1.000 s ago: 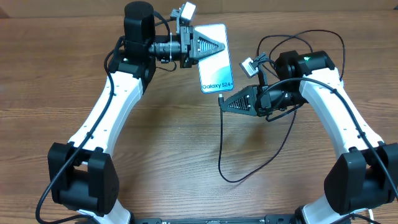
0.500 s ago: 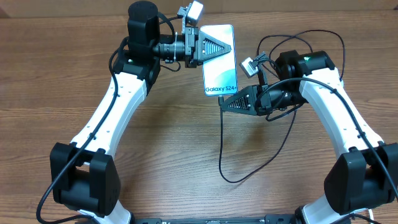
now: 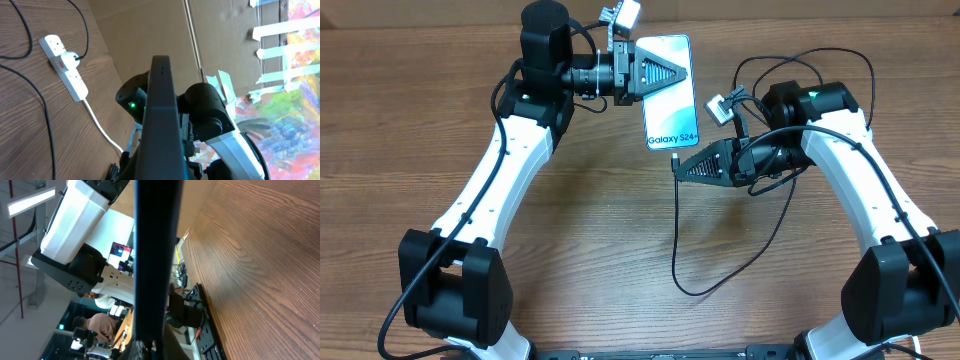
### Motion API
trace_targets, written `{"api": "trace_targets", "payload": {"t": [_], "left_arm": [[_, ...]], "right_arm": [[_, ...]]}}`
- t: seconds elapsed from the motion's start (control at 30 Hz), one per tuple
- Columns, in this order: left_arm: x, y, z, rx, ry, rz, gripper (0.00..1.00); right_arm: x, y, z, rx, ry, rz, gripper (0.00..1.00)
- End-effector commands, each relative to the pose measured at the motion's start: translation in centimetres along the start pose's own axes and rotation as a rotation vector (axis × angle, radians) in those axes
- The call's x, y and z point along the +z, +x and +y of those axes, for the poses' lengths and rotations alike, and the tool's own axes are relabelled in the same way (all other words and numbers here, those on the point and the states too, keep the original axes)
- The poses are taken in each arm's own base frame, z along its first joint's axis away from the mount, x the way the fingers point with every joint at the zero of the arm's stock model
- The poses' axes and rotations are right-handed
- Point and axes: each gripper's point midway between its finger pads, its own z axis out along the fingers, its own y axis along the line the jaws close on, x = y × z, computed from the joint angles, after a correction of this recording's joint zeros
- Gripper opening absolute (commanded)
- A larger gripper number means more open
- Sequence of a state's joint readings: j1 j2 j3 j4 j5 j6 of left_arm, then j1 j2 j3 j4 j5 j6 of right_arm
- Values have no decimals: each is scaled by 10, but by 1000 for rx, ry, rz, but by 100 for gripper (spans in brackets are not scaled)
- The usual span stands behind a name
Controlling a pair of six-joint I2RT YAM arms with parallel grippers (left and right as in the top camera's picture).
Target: Plug charger to phone and switch on socket
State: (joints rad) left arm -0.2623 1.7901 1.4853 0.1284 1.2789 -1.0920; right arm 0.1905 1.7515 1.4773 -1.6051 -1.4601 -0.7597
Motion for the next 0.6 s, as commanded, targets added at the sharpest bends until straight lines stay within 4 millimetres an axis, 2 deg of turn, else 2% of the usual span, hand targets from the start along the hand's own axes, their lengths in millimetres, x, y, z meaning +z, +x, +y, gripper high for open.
{"api": "trace_targets", "payload": {"t": [0.0, 0.27, 0.57], "left_arm": [[1, 9, -16, 60, 35, 50, 4], [4, 11, -16, 73, 38, 59, 4], [6, 3, -12, 89, 12, 10, 4]], "right_arm": [[1, 1, 7, -25, -9, -4, 4], [1, 0, 6, -28, -9, -5, 4], [1, 2, 7, -12, -6, -1, 4]]}}
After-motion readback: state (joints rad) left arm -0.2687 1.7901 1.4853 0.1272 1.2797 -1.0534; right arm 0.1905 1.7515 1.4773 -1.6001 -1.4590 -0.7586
